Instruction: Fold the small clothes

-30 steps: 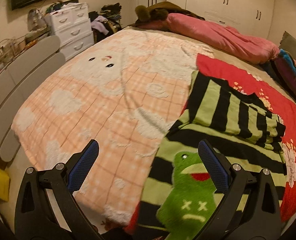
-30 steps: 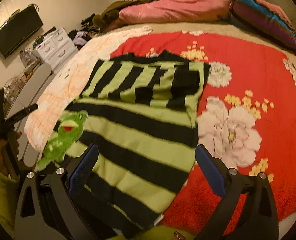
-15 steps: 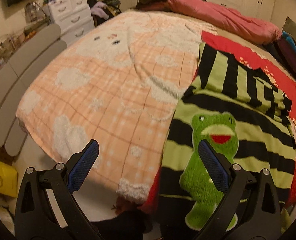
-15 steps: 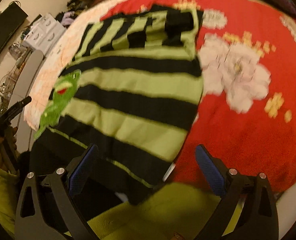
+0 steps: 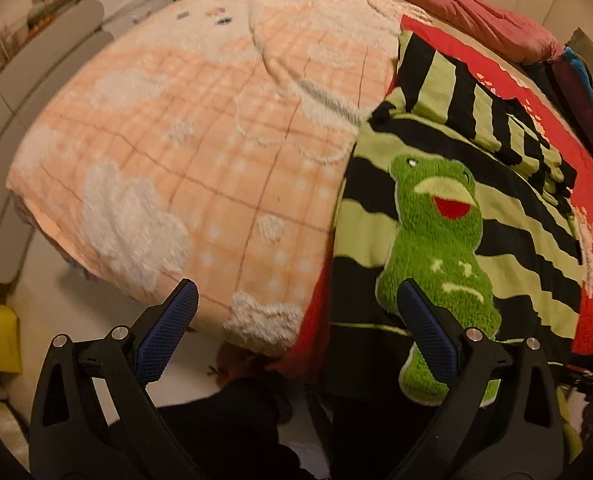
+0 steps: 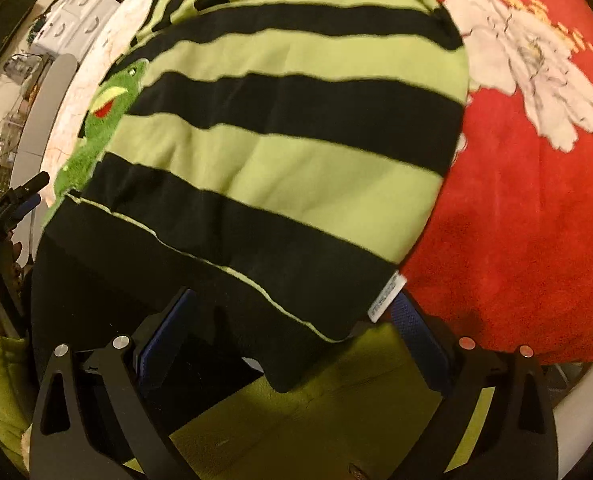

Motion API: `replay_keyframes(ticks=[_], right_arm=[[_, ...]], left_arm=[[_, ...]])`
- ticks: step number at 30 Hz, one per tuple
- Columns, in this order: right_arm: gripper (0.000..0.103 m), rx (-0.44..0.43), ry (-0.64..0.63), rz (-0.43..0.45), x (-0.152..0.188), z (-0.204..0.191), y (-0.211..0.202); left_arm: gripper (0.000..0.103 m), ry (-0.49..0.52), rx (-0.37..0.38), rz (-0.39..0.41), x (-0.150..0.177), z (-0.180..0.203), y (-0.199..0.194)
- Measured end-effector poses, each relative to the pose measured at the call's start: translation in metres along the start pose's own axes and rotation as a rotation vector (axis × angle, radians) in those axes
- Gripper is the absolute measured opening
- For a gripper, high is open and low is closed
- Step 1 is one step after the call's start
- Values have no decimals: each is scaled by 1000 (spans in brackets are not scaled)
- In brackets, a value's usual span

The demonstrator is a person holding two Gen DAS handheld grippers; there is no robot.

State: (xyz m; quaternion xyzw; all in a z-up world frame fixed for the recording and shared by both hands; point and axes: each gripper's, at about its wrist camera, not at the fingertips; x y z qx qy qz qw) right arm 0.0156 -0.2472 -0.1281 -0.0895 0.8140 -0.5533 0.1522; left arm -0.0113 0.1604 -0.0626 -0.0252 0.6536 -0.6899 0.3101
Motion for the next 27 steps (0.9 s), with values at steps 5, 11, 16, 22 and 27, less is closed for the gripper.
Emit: replay_keyframes(ticks=[5, 11, 16, 22, 27], right_arm=[[97, -31, 27, -40, 4, 7, 7], [79, -79, 40, -77, 6, 11, 13], [69, -83, 14, -71, 8, 10, 9], [41, -106, 37, -38, 7, 15, 3], [25, -139, 42, 9, 2, 14, -5]], left_arm=[[93, -14, 52, -58, 4, -1, 11], [93, -1, 82, -106, 10, 3, 21], [93, -38, 116, -133, 11, -3, 25], [71, -69, 207, -193, 15, -4, 32], [36, -74, 296, -226, 18, 2, 34]])
Point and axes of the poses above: each gripper's, at about its wrist camera, not at the fingertips, and y roughly the way its jaws point, z to its right, x to its underside, and after that the axes turned 9 degrees about -y, right-handed
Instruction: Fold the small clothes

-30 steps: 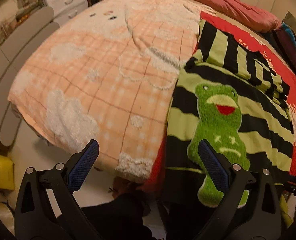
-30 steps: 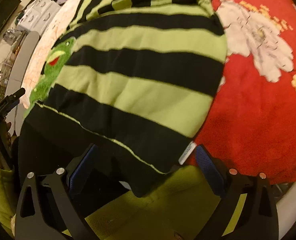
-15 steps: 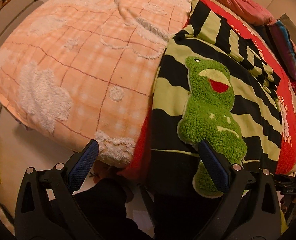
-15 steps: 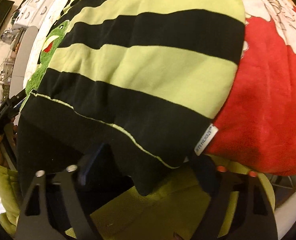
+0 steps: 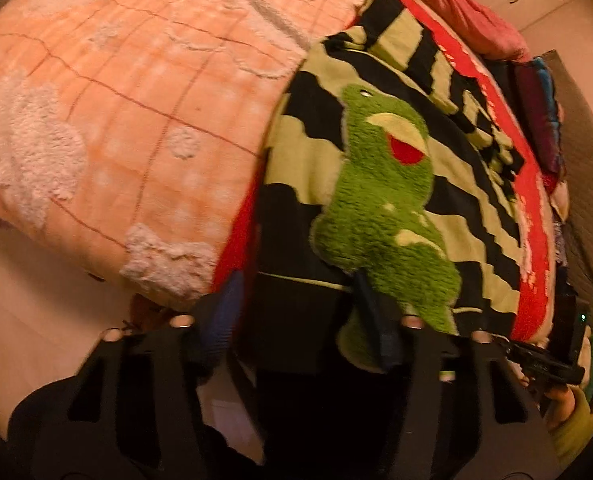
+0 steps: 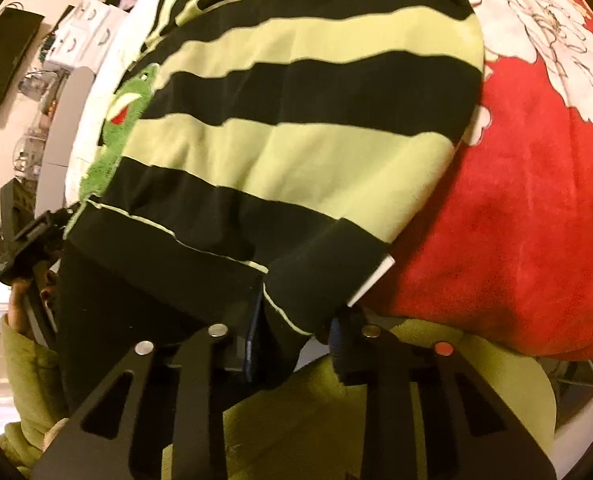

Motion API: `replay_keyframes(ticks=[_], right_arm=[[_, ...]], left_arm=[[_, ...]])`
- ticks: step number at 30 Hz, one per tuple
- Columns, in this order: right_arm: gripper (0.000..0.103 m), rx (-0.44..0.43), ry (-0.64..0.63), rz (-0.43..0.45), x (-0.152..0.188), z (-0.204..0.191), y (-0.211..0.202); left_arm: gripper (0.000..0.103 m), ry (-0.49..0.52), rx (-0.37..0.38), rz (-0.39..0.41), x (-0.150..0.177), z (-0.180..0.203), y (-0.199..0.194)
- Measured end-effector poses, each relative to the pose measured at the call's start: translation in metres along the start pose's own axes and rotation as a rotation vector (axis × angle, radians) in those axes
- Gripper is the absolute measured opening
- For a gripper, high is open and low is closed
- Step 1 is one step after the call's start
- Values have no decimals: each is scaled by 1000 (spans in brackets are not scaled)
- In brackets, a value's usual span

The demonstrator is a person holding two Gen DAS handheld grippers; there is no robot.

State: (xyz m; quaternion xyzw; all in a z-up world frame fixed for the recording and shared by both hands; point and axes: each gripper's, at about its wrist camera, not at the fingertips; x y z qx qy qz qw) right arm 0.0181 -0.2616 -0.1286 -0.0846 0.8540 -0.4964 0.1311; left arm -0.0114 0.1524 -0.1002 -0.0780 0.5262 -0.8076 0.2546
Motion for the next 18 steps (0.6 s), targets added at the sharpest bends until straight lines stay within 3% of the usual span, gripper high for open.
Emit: replay_keyframes(ticks=[2, 5, 12, 18], right_arm=[[22, -16, -1, 16, -1, -1, -4], [19, -49, 1, 49, -3, -1, -12], [16, -132, -2, 234, -22, 9, -61], [16, -179, 33, 375, -64, 22, -98]], left_arm=[[19, 13, 5, 8, 1, 4, -1], [6, 19, 31, 18, -1, 9, -2], [3, -34, 152, 85, -21, 12, -24], [3, -15, 220, 150, -66, 54, -38]])
Point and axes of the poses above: each gripper's, at about its wrist camera, not at the fingertips, and y roughly the way its jaws point, z to its right, x to its underside, and after that the axes turned 9 degrees about -y, right-handed
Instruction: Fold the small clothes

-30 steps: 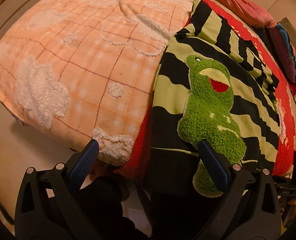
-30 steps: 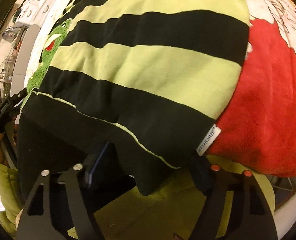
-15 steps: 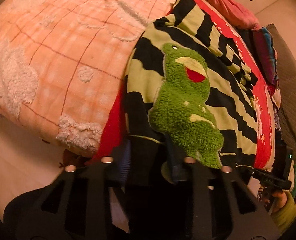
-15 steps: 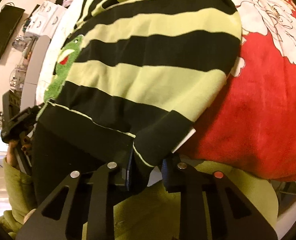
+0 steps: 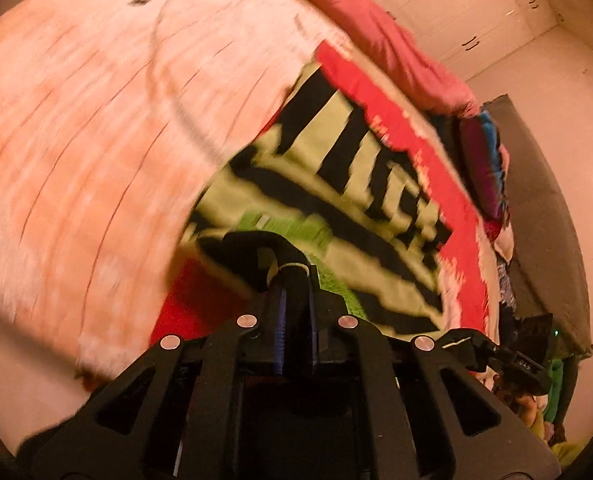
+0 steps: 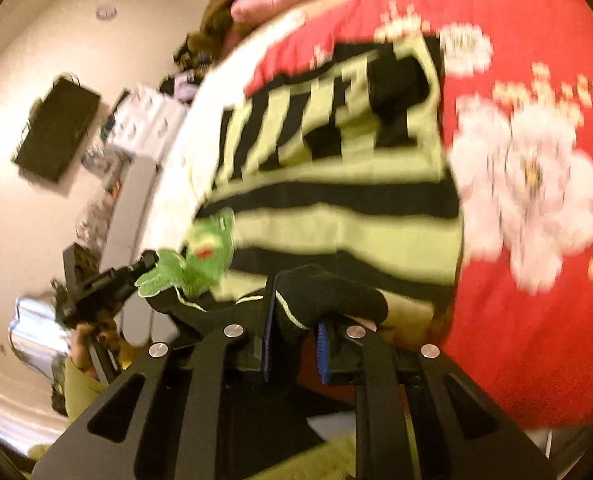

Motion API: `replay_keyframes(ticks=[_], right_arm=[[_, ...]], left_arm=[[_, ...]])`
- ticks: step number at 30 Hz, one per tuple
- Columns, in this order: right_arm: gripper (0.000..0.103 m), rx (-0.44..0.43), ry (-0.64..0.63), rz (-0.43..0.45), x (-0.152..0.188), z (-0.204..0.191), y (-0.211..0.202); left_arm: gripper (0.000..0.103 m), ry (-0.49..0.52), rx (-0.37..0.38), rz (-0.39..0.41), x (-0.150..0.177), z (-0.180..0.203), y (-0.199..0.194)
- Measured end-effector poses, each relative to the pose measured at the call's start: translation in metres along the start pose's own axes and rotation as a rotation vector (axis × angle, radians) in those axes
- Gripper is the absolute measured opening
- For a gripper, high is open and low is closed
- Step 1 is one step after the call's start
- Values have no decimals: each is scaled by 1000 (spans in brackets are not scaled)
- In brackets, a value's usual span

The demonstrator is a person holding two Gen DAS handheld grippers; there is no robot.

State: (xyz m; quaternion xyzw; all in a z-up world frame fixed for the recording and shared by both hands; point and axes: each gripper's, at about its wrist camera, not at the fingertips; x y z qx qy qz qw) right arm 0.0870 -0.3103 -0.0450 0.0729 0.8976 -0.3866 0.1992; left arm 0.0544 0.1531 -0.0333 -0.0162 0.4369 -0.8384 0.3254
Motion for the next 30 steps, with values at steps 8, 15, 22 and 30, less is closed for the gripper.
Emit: replay_keyframes(ticks=[8, 15, 22, 30], right_arm=[[16, -4, 115, 113, -76, 42, 11], [16, 53, 170, 115, -122, 80, 39], [34, 79, 252, 129, -126, 111, 59], [81, 122, 226, 327, -114, 111, 23]], left_arm=[[3, -85, 43, 10, -63, 37, 52], [3, -217, -3, 91, -101, 55, 103], [19, -231, 21, 226, -94, 60, 124], [25, -9, -75, 384, -69, 60, 108]])
Point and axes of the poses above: each gripper's, at about its wrist camera, not at the fingertips, and y roughly the way its jaws point, z to its right, x to its underside, and after that the axes turned 9 degrees about -y, right-handed
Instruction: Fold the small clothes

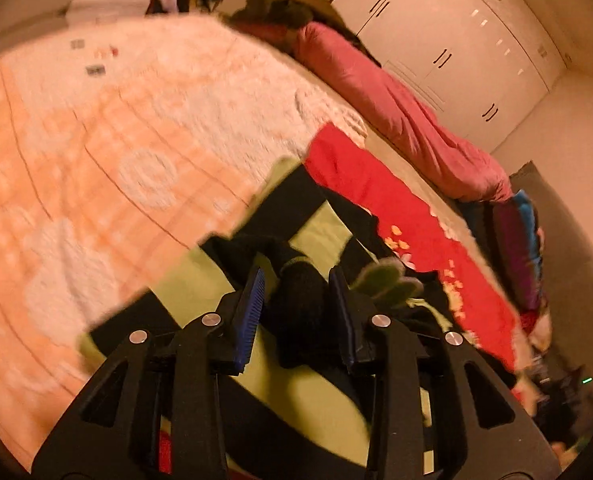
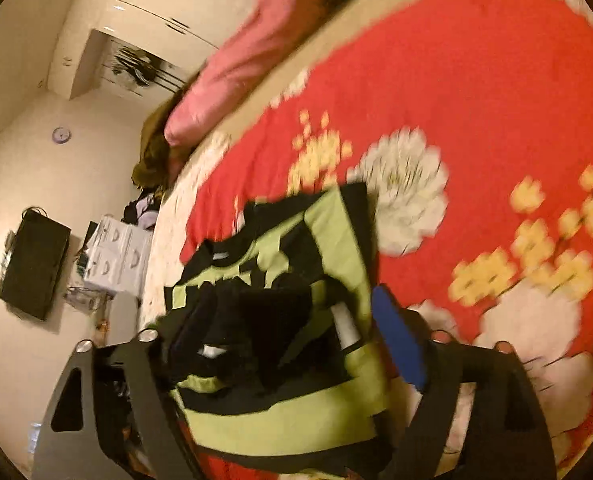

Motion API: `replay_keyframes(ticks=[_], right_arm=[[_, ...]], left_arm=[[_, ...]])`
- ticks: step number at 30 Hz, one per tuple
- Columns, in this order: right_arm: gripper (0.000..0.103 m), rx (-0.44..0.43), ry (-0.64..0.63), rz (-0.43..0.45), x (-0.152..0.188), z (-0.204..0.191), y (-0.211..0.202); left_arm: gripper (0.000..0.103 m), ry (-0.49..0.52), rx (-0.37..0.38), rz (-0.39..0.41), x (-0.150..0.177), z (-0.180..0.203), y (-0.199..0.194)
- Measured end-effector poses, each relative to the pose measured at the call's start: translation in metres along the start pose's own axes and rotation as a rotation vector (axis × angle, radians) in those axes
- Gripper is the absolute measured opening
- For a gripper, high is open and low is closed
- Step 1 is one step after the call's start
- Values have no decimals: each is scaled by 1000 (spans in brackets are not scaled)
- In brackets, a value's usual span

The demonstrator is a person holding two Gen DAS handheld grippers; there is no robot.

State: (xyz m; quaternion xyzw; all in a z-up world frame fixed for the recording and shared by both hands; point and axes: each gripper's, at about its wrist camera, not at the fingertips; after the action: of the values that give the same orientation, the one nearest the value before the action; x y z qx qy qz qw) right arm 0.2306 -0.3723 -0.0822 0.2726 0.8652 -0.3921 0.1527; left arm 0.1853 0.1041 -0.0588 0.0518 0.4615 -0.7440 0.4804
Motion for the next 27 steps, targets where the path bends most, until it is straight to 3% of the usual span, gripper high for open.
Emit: replay_keyframes(ticks=[4, 8, 14, 18, 20, 21, 22, 23, 27], right_arm=[[85, 118, -269, 15, 11, -29, -13], [85, 268, -460, -13, 26, -54, -4], [85, 335, -561, -32, 29, -82, 13], [85, 374, -532, -114, 26, -90, 36], [75, 410, -511, -152, 24, -86, 50], [54, 423, -510, -165, 24, -84, 56], [25, 444, -511, -178, 22, -81, 61], [9, 417, -502, -183, 20, -79, 62], [7, 292, -379, -150, -1, -68, 54]], left_arm=[[28, 109, -38, 100, -3, 5, -13], [36, 122, -33, 151, -6, 4, -20], [36, 203, -94, 140, 1, 13, -10], [41, 284, -95, 118, 11, 25, -6], [43, 314, -89, 108, 16, 31, -4], [44, 336, -89, 106, 19, 34, -3], [46, 349, -87, 101, 21, 36, -1], [47, 352, -87, 97, 22, 36, 0], [48, 360, -86, 91, 25, 37, 3]])
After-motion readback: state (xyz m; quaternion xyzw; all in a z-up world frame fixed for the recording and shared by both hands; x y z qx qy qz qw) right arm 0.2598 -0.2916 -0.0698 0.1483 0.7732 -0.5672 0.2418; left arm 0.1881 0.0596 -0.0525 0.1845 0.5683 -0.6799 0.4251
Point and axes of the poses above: each gripper's, at about its wrist camera, not at the fingertips, and y roughly the way its jaws point, z to its right, x to its underside, and after that the axes turned 9 degrees about -y, right-handed
